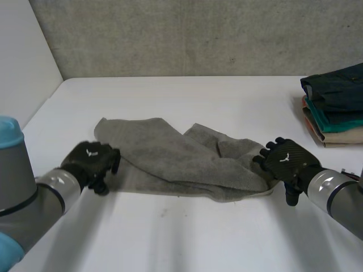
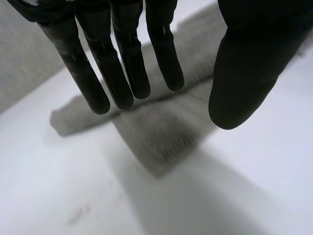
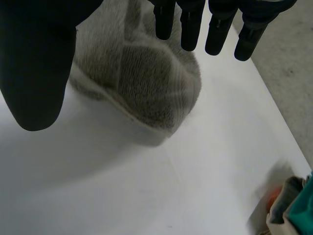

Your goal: Fold the laundry.

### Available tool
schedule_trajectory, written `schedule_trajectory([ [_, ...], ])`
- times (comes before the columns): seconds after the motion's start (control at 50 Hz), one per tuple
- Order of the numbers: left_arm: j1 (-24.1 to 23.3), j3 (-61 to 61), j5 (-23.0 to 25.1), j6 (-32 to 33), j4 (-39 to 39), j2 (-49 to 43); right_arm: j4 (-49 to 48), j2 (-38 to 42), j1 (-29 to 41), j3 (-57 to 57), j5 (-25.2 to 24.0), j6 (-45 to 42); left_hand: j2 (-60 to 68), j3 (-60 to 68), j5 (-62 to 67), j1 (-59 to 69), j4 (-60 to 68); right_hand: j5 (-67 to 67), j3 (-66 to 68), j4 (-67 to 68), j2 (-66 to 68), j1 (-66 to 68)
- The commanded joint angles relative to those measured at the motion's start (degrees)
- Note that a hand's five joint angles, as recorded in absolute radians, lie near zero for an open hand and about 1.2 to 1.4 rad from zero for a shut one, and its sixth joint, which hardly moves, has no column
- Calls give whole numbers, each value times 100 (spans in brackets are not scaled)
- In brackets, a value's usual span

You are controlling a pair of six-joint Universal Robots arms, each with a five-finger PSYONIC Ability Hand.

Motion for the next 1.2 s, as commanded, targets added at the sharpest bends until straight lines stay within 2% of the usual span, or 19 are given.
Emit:
schedule_trajectory([
  [0.02, 169, -147, 99, 145, 248, -264, -1095, 594, -266, -11, -625, -547, -1050, -1048, -1018, -1071, -1047, 775, 826, 834, 832, 922],
  [0.14, 161, 55, 406, 172, 424, -747, -1386, 1006, -284, -203, -1213, -538, -1034, -1032, -1002, -1054, -1030, 2321, 2372, 2380, 2378, 2468],
  [0.2, 143, 204, 486, 181, 433, -976, -1377, 1191, -257, -318, -1267, -538, -1034, -1031, -1002, -1054, -1030, 2558, 2609, 2617, 2615, 2705],
  [0.28, 108, 415, 494, 190, 468, -1205, -1377, 1411, -213, -459, -1293, -529, -1034, -1031, -1002, -1054, -1030, 4237, 4288, 4296, 4294, 4384],
  [0.34, 108, 591, 495, 190, 503, -1389, -1395, 1455, -205, -547, -1311, -459, -1017, -1015, -985, -1038, -1013, 6498, 6550, 6558, 6556, 6646],
  [0.52, 64, 1048, 495, 207, 600, -1907, -1386, 1464, -205, -617, -1302, -91, -799, -796, -767, -819, -795, 6506, 6557, 6565, 6563, 6653],
  [0.78, -33, 1461, 477, 348, 889, -2330, -1386, 1455, -213, -529, -1267, 16, 933, 936, 965, 913, 937, 6506, 6557, 6565, 6563, 6653],
  [1.04, -42, 1769, 495, 365, 1065, -2585, -1386, 1455, -222, -468, -1249, 16, 1051, 1053, 1083, 1031, 1055, 6506, 6557, 6565, 6563, 6653],
  [1.08, -59, 1787, 495, 357, 1065, -2593, -1386, 1455, -222, -468, -1249, 16, 1754, 1756, 1786, 1733, 1758, 6506, 6557, 6565, 6563, 6653],
  [1.12, -59, 1848, 486, 357, 1065, -2620, -1386, 1455, -222, -468, -1241, 16, 3166, 3169, 3198, 3146, 3170, 6506, 6557, 6565, 6563, 6653],
  [1.2, -86, 1945, 328, 348, 1004, -2568, -1368, 1403, -231, -485, -1179, 51, 3472, 3474, 3504, 3452, 3476, 6506, 6557, 6565, 6563, 6653],
])
